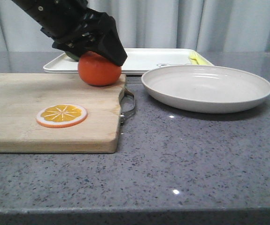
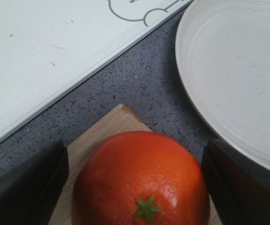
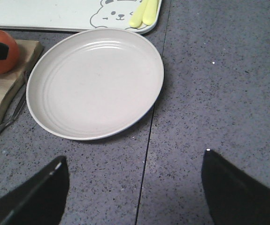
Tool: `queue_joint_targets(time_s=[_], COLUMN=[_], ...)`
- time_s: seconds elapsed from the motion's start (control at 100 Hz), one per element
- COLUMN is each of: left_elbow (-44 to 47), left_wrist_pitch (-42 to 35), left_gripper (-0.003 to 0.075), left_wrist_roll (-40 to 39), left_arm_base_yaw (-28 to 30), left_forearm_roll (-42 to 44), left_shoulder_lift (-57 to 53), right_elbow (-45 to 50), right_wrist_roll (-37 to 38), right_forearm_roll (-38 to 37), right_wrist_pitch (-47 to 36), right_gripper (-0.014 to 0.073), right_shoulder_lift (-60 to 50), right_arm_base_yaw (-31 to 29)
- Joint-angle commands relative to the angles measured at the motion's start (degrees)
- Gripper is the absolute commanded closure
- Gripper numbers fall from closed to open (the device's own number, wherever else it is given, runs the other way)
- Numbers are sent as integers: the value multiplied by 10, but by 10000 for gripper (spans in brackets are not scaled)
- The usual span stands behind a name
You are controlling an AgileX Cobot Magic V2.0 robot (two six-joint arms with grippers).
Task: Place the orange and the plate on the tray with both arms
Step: 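Lower the left gripper onto the orange on the cutting board and close, then lift the orange with the left gripper and carry it over the white plate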
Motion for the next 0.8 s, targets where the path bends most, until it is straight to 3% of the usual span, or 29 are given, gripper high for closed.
queue_joint_targets(time_s=[0.0,0.13,0.3,0.64,0.79], left_elbow=[-20,-20,-20,-69,-107], left_wrist_pitch=[-11,-4,6,61,63], left_gripper=[263,396,500,510,510], left_wrist_roll=[-2,-2,-2,-2,-2], left_arm_base_yaw=[-4,-4,-4,-9,-39], left_forearm_roll=[-14,-14,-14,-39,-44], left_shoulder_lift=[-26,-26,-26,-31,-31], right_elbow=[-21,-21,-21,-21,-21], right_wrist_roll=[-4,-4,-4,-4,-4], right_forearm_roll=[7,7,7,7,7], right_wrist_pitch=[-36,-36,-37,-37,-37], right_gripper=[13,13,13,13,13], right_shoulder_lift=[3,3,3,3,3], right_arm_base_yaw=[1,1,1,1,1])
